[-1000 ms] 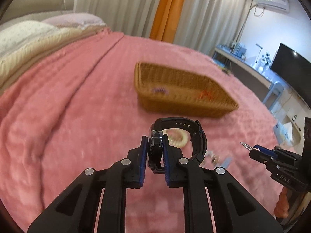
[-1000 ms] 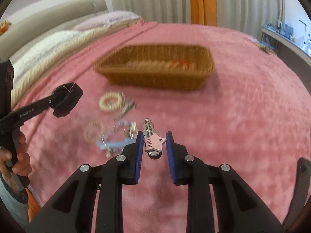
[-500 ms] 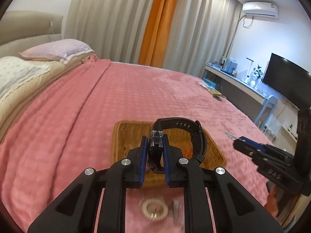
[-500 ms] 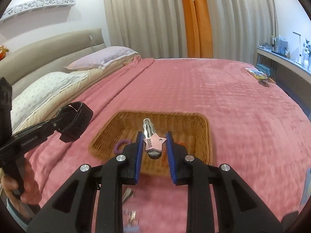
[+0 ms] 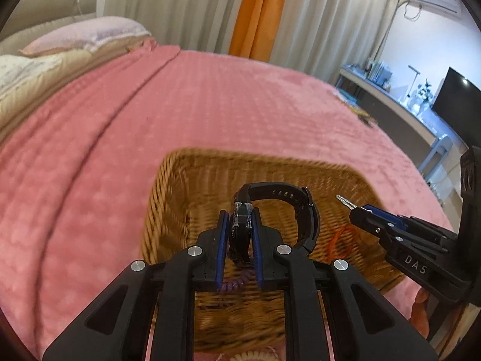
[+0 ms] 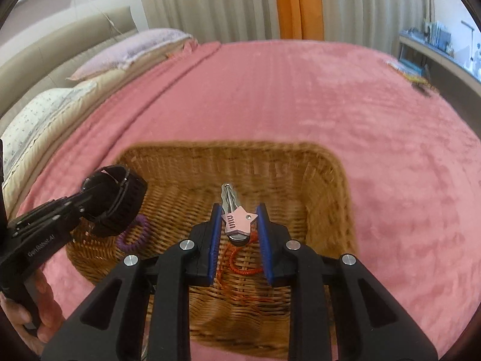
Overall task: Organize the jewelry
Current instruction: 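Lower the smartwatch and star key into the basket and open both tools, then grasp the clear coil bracelet with the left tool while the right tool grasps the blue hair clip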
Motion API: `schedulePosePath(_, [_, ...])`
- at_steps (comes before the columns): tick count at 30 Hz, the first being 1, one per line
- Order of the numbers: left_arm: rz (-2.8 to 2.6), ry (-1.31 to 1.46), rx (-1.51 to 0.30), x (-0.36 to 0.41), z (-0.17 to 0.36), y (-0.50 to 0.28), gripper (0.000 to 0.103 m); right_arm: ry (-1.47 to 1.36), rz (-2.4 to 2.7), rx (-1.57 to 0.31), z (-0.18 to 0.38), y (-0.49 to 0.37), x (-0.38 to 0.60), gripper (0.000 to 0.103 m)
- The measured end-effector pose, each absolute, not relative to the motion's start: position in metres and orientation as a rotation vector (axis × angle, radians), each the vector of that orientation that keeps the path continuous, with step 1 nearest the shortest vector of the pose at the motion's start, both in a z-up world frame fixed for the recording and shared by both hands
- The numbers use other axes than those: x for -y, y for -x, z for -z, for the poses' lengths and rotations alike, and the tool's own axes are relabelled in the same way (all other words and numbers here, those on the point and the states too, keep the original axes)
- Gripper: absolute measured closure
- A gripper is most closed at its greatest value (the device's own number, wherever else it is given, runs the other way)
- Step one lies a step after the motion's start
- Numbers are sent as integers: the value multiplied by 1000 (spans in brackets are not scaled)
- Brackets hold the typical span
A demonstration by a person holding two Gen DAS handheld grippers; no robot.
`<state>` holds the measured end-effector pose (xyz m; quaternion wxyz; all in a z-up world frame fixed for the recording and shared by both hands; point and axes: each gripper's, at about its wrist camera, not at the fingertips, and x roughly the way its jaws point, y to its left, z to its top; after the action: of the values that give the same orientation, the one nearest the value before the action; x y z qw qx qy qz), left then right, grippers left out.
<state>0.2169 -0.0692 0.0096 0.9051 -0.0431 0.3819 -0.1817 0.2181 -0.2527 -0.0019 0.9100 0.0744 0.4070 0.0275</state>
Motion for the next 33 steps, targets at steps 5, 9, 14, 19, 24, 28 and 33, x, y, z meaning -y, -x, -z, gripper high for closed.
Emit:
schedulePosePath(5, [377, 77, -832, 70, 3, -221, 89, -187, -59, -874, 14, -217, 256, 81])
schedulePosePath(9, [405, 97, -836, 69, -2, -216, 76, -224, -79, -874, 9, -208, 261, 70])
schedulePosePath(14, [444, 103, -769, 57, -31, -186, 56, -212, -90, -815, -12, -176, 259, 53])
schedulePosePath(19, [510, 139, -701, 40, -63, -142, 44, -201, -114, -749, -43, -135, 253, 53])
schedulePosePath(24, [531, 136, -622, 25, -88, -91, 43, -180, -137, -687, -66, -83, 242, 53])
schedulePosePath(28, [536, 135, -604, 16, -89, -56, 43, -166, -141, -678, -65, -54, 233, 53])
schedulePosePath(33, [522, 127, -653, 8, -64, -35, 43, -172, -158, -735, -41, -37, 222, 53])
